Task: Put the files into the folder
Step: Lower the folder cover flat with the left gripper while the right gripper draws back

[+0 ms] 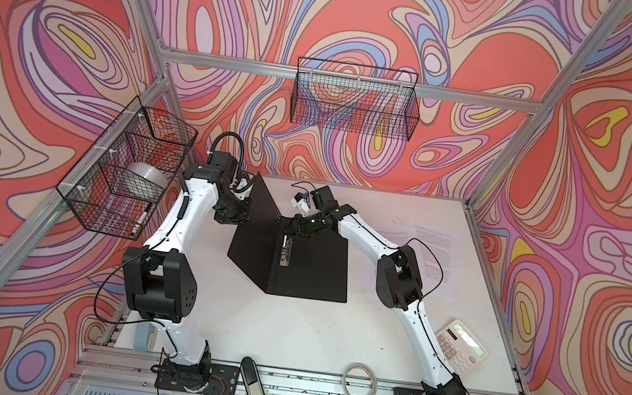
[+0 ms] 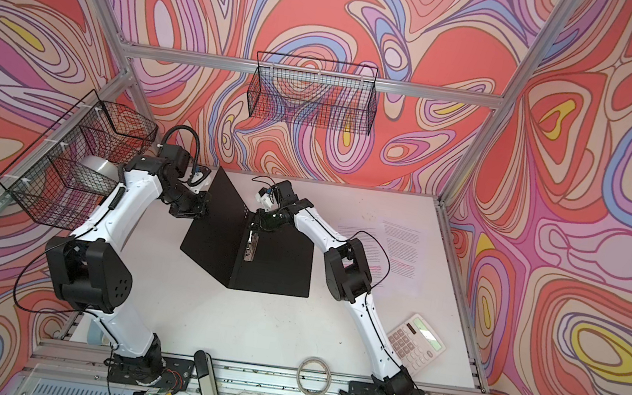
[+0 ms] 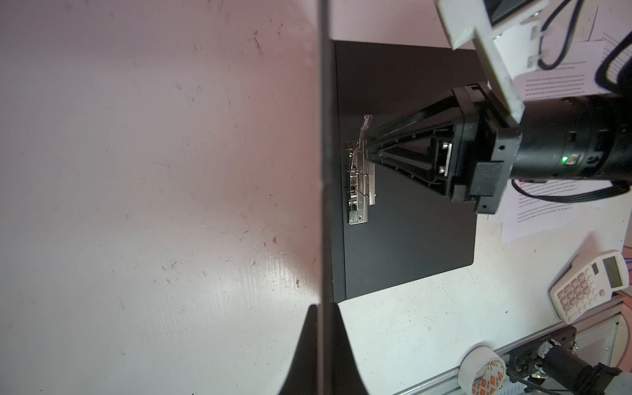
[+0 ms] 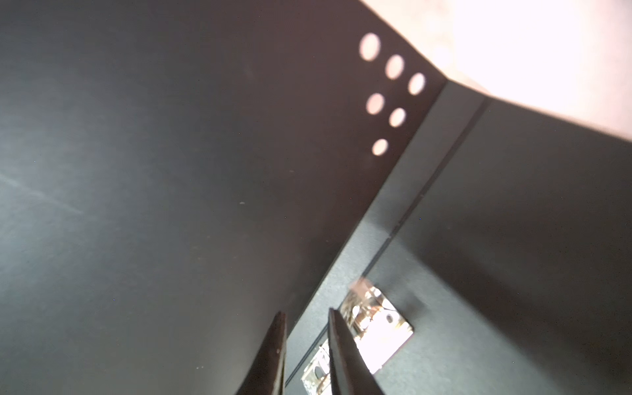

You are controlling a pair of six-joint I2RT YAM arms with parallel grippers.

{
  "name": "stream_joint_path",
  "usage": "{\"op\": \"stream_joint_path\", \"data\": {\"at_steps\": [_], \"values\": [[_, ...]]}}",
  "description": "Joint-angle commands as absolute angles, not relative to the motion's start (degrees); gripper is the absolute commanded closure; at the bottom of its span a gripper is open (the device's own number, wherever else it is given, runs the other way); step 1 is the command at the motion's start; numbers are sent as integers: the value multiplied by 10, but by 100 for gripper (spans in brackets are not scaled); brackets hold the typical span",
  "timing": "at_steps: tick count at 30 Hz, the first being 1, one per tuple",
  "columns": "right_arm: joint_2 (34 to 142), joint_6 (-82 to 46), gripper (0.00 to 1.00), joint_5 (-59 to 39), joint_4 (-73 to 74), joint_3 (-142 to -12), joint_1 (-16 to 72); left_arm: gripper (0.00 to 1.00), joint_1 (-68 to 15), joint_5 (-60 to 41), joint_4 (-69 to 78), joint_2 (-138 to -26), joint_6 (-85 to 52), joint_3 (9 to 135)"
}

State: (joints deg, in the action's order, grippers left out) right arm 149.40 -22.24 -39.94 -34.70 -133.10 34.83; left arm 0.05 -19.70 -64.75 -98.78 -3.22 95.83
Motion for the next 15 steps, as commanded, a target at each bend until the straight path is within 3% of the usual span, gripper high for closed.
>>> {"op": "stream_joint_path", "data": {"at_steps": [1, 10, 15], "values": [[1511, -235, 76, -422, -337, -1346, 342, 100, 3, -204, -683, -990, -27, 969], [1451, -242, 71, -388, -304, -1341, 326, 100, 3, -182, -668, -994, -26, 963], [1379, -240, 68, -344, -295, -1260, 318, 100, 14, -177, -660, -998, -24, 957]]}}
